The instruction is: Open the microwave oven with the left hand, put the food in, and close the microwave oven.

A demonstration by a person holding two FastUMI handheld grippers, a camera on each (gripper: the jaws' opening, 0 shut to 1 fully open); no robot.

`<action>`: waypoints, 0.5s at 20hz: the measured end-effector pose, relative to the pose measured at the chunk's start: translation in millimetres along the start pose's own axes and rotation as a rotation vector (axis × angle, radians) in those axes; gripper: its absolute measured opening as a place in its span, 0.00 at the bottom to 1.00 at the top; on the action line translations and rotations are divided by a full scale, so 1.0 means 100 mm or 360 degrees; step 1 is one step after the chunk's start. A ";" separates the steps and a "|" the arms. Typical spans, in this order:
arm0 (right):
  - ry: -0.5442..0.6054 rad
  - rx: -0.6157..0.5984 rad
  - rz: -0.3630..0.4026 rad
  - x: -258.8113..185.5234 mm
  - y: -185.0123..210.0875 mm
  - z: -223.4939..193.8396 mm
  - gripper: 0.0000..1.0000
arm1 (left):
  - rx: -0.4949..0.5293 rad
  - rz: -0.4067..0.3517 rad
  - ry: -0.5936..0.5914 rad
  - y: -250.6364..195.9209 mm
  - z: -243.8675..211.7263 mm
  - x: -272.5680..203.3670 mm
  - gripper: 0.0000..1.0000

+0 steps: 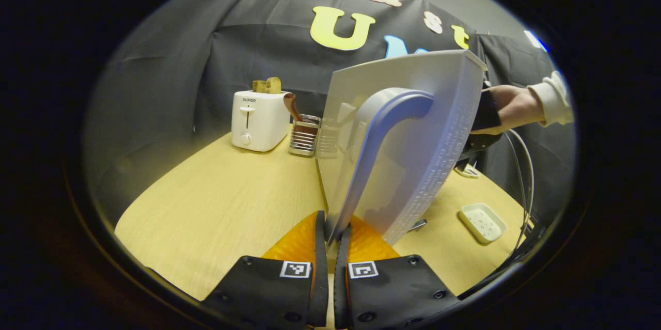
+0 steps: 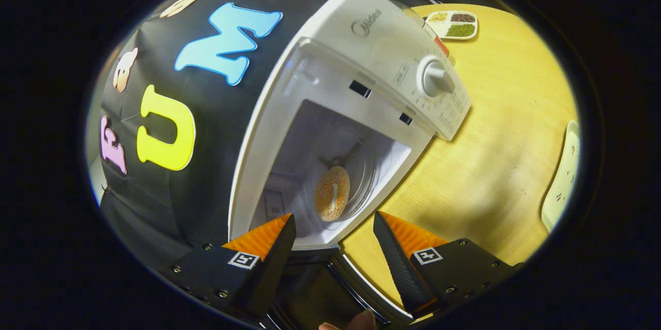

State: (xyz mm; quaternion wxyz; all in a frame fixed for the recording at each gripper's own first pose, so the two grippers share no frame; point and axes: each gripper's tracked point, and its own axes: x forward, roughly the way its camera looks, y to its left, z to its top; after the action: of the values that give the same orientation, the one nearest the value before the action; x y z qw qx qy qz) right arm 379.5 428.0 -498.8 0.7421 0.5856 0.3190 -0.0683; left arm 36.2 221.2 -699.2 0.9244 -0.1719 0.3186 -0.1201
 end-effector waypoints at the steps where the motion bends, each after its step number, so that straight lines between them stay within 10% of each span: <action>1: 0.0000 -0.0046 0.0013 -0.12 -0.04 0.04 0.92 | -0.0003 0.0000 -0.0002 0.00 0.00 0.00 0.13; 10: 0.0085 -0.0256 0.0072 -0.92 -0.50 0.33 0.93 | 0.0020 0.0013 0.0025 -0.09 -0.01 0.00 0.13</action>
State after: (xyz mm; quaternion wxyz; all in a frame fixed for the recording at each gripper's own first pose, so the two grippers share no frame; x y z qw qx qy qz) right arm 295.9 357.5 -485.6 0.7793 0.5329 0.3297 -0.0100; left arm 34.1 212.4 -696.5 0.9234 -0.1638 0.3258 -0.1198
